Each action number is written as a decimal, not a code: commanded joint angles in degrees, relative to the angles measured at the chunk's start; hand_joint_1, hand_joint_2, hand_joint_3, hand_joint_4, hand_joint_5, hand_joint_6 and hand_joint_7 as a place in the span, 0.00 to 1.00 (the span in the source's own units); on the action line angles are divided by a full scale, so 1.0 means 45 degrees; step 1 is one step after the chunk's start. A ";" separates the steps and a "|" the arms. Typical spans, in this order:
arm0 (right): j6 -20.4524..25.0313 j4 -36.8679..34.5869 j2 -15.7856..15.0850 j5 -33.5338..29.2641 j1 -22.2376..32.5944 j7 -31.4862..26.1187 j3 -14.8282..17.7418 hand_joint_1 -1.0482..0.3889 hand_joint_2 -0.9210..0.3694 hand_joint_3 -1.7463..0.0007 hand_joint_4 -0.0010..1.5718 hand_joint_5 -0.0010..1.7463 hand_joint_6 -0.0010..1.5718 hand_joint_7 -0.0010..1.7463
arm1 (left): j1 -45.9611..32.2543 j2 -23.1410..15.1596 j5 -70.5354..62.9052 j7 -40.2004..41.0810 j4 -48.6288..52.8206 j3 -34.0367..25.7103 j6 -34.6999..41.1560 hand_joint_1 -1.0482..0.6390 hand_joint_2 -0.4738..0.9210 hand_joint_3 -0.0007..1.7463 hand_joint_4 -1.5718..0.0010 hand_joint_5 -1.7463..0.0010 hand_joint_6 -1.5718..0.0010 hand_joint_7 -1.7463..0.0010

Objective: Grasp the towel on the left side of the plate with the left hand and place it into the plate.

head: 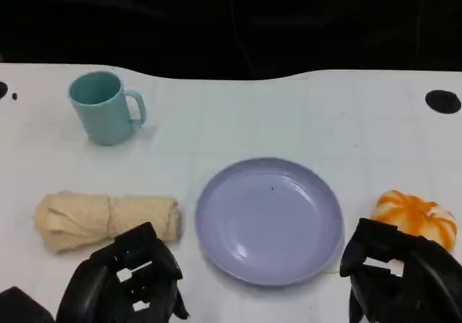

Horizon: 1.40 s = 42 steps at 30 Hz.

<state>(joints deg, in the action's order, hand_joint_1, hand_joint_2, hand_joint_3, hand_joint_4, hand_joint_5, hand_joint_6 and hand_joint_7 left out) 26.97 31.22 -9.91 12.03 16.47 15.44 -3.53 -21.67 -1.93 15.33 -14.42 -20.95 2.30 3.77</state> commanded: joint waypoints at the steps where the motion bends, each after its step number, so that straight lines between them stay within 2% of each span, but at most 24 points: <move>1: 0.0014 0.0251 -0.0195 -0.0013 0.0061 -0.0070 0.0102 0.67 0.24 0.31 0.47 1.00 0.35 0.92 | -0.0056 -0.0137 -0.0006 0.0061 -0.0154 -0.0054 0.0047 0.54 0.69 0.74 0.49 0.00 0.51 0.14; 12: 0.0054 0.0333 -0.0176 -0.0082 0.0091 -0.0140 0.0022 0.66 0.22 0.33 0.46 1.00 0.35 0.93 | 0.0015 -0.0062 0.0181 0.0065 -0.0113 -0.0245 -0.0050 0.55 0.68 0.74 0.50 0.00 0.51 0.13; 15: 0.0082 0.0365 -0.0168 -0.0113 0.0087 -0.0202 -0.0035 0.66 0.21 0.34 0.46 1.00 0.34 0.93 | 0.0095 -0.0037 0.0366 0.0041 -0.0094 -0.0357 -0.0061 0.55 0.70 0.71 0.53 0.02 0.52 0.19; 19: 0.0128 0.0400 -0.0128 -0.0018 0.0091 -0.0232 -0.0054 0.66 0.21 0.34 0.46 1.00 0.34 0.93 | 0.0173 -0.0226 -0.0656 0.0331 -0.0097 -0.0304 -0.0712 0.55 0.71 0.67 0.58 0.10 0.57 0.34; 27: 0.0158 0.0429 -0.0096 -0.0082 0.0078 -0.0352 -0.0165 0.65 0.20 0.35 0.46 1.00 0.34 0.93 | 0.0531 -0.0716 -0.2524 0.0666 0.0185 -0.0341 -0.1800 0.53 0.80 0.43 0.65 0.34 0.64 0.68; 30: 0.0200 0.0422 -0.0123 -0.0103 0.0027 -0.0374 -0.0210 0.65 0.20 0.35 0.46 1.00 0.33 0.93 | 0.0835 -0.0988 -0.3153 0.0839 0.0082 -0.0387 -0.1692 0.50 0.89 0.25 0.68 0.42 0.64 0.82; 31: 0.0213 0.0411 -0.0131 -0.0085 0.0010 -0.0367 -0.0210 0.66 0.20 0.35 0.46 1.00 0.33 0.93 | 0.0937 -0.1108 -0.3484 0.0920 0.0042 -0.0384 -0.1687 0.44 0.94 0.15 0.71 0.47 0.66 0.87; 33: 0.0201 0.0373 -0.0154 -0.0040 -0.0014 -0.0318 -0.0199 0.66 0.20 0.35 0.45 1.00 0.33 0.93 | 0.1135 -0.1405 -0.4344 0.1098 -0.0090 -0.0368 -0.1564 0.40 0.99 0.08 0.73 0.51 0.67 0.90; 35: 0.0129 0.0328 -0.0177 -0.0034 -0.0034 -0.0267 -0.0191 0.65 0.20 0.35 0.45 1.00 0.33 0.93 | 0.1290 -0.1570 -0.4993 0.1275 -0.0196 -0.0356 -0.1381 0.37 1.00 0.04 0.72 0.61 0.65 0.94; 42: 0.0171 0.0212 -0.0133 0.0031 -0.0090 -0.0250 -0.0119 0.66 0.20 0.35 0.45 1.00 0.33 0.94 | 0.2152 -0.3065 -0.8594 0.1621 -0.0523 -0.0349 -0.1140 0.34 0.99 0.01 0.76 0.69 0.68 0.98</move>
<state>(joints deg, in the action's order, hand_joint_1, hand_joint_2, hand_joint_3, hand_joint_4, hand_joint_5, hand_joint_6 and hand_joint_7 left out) 27.71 32.36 -9.91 11.94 16.41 14.25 -4.46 -13.49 -12.75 -18.44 -7.36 -21.71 1.04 -2.92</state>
